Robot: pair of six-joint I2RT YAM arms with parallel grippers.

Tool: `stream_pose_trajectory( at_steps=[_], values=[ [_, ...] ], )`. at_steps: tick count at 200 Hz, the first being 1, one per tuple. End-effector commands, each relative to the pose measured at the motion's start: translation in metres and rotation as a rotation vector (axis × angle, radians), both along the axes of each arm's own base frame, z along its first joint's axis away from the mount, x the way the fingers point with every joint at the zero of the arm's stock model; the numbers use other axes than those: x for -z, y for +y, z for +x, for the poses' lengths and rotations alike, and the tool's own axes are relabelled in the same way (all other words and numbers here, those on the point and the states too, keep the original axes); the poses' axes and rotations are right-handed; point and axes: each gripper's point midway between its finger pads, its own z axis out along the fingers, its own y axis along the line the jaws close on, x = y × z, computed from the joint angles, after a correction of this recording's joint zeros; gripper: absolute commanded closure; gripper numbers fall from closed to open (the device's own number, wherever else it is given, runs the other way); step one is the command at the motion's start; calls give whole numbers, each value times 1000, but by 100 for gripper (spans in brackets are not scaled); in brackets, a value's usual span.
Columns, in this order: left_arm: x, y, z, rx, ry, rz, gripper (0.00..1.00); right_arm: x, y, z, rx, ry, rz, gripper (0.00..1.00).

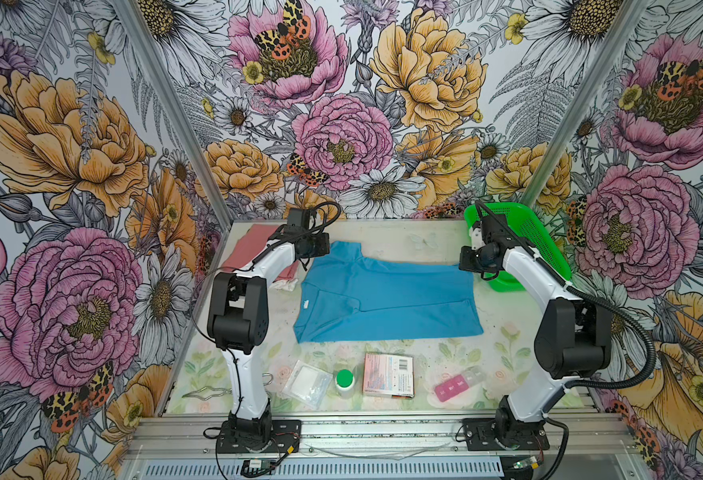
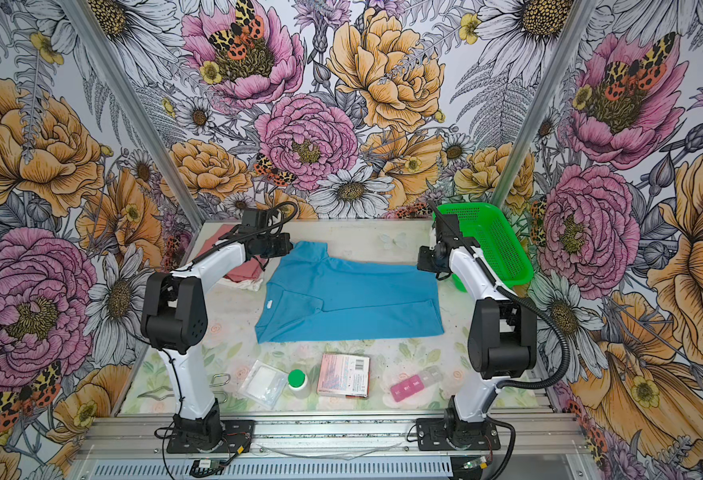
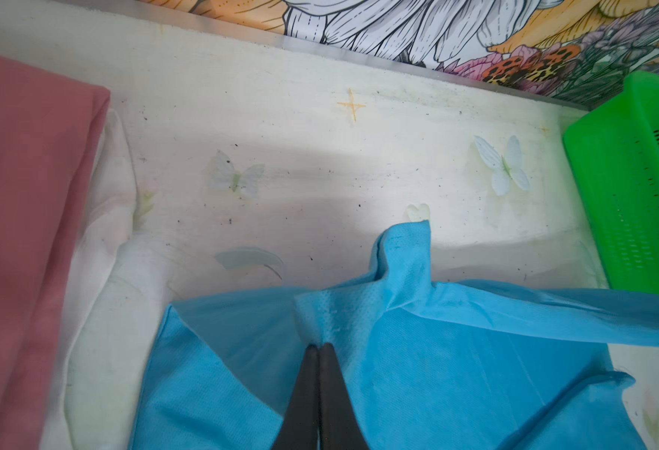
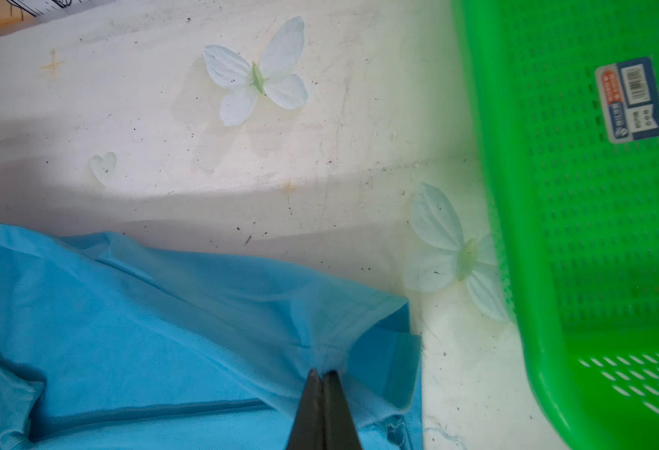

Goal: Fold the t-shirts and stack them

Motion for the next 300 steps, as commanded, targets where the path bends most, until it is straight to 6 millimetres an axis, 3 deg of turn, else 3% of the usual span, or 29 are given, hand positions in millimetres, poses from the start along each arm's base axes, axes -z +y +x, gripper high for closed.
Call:
stream_pose_trajectory(
  at_steps=[1, 3, 7, 29, 67, 104, 138, 210, 245, 266, 272, 276, 291, 300],
  values=[
    [-41, -2, -5, -18, -119, -86, 100, -22, 9, -8, -35, -60, 32, 100],
    [-38, -1, -7, -21, -111, -86, 100, -21, 9, -9, -34, -58, 31, 100],
    [-53, 0, -13, -24, -140, -95, 100, -21, 9, -11, -34, -58, 31, 100],
    [-54, 0, -41, -31, -130, -119, 100, -15, 10, -18, -34, -43, 38, 100],
    [-47, -7, -92, -21, -120, -151, 100, 7, 5, -27, -5, 8, 23, 100],
    [-37, 3, -129, -56, -105, -170, 100, 24, -9, -48, 71, 47, -26, 100],
    [-37, 13, -146, -85, -116, -175, 100, 33, -24, -67, 118, 63, -92, 100],
    [-44, 19, -169, -77, -127, -136, 100, 22, -24, -71, 96, 24, -99, 100],
    [-35, 22, -183, -88, -108, -125, 100, 25, -24, -85, 111, 26, -96, 100],
    [-41, 27, -190, -108, -138, -111, 100, 18, -23, -93, 112, -2, -87, 100],
    [-45, 30, -192, -117, -155, -102, 100, 15, -22, -94, 107, -14, -82, 92],
    [-49, 32, -193, -122, -169, -96, 95, 11, -21, -94, 106, -23, -77, 82],
    [-67, 40, -197, -142, -236, -80, 68, -5, -18, -95, 97, -69, -57, 25],
    [-81, 44, -199, -153, -284, -78, 61, -15, -17, -93, 94, -97, -48, 11]
  ],
)
